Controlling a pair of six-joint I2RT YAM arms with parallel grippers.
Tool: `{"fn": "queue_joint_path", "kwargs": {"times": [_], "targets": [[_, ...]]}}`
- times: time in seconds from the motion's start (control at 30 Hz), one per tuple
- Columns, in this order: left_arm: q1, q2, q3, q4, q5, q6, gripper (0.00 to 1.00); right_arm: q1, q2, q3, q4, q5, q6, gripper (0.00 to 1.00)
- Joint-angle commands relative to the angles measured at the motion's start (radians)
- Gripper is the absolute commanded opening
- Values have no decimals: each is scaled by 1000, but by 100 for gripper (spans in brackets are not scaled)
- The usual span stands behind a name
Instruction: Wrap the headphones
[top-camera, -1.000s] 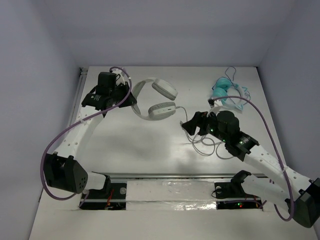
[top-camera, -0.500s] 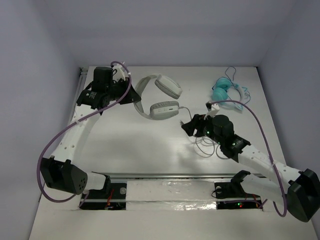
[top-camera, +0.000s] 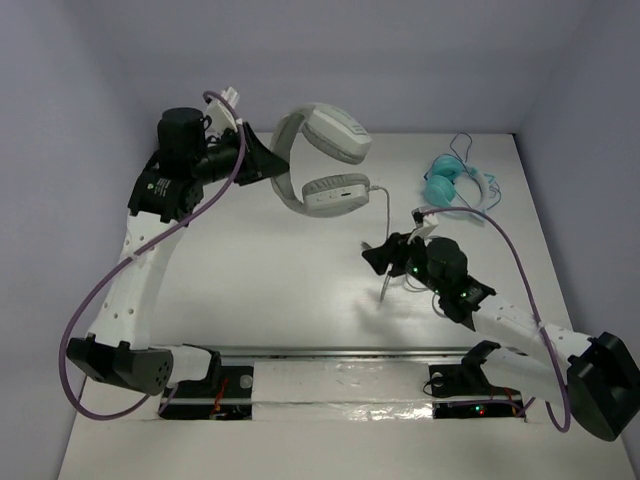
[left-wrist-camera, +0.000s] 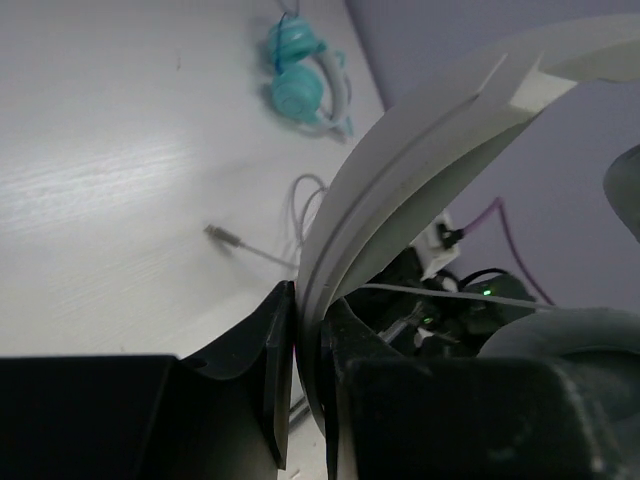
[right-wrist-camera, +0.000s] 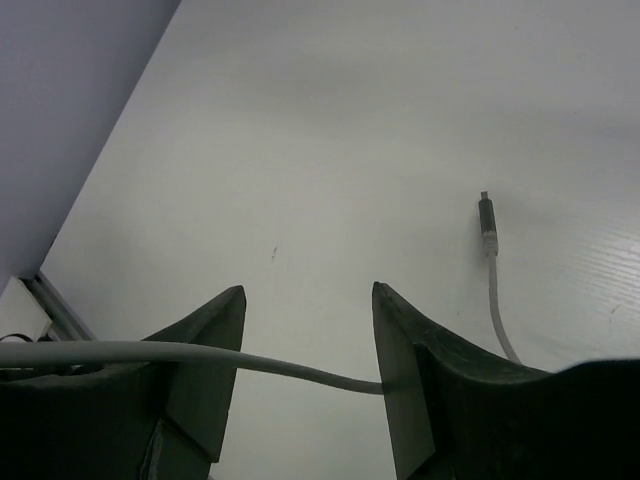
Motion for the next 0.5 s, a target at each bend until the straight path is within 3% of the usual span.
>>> {"fn": "queue_joint_path", "kwargs": {"times": [0.0, 0.07, 0.17, 0.2, 0.4, 0.47], "targets": [[-3, -16, 183, 110, 109, -124, 0, 9, 20, 38, 73, -2, -20, 58], [-3, 0, 235, 69, 107, -112, 0, 9, 24, 48, 78, -23, -27, 57], [-3, 9, 271, 29, 81, -86, 0, 9, 7, 71, 67, -33, -24, 42], [-3, 3, 254, 30, 71, -83, 0, 9, -2, 78, 64, -36, -26, 32], [-3, -25, 84, 166, 100, -152, 0, 9, -13, 76, 50, -86, -12, 0], [-3, -20, 67, 180, 107, -155, 0, 9, 4, 76, 44, -89, -9, 0]]}}
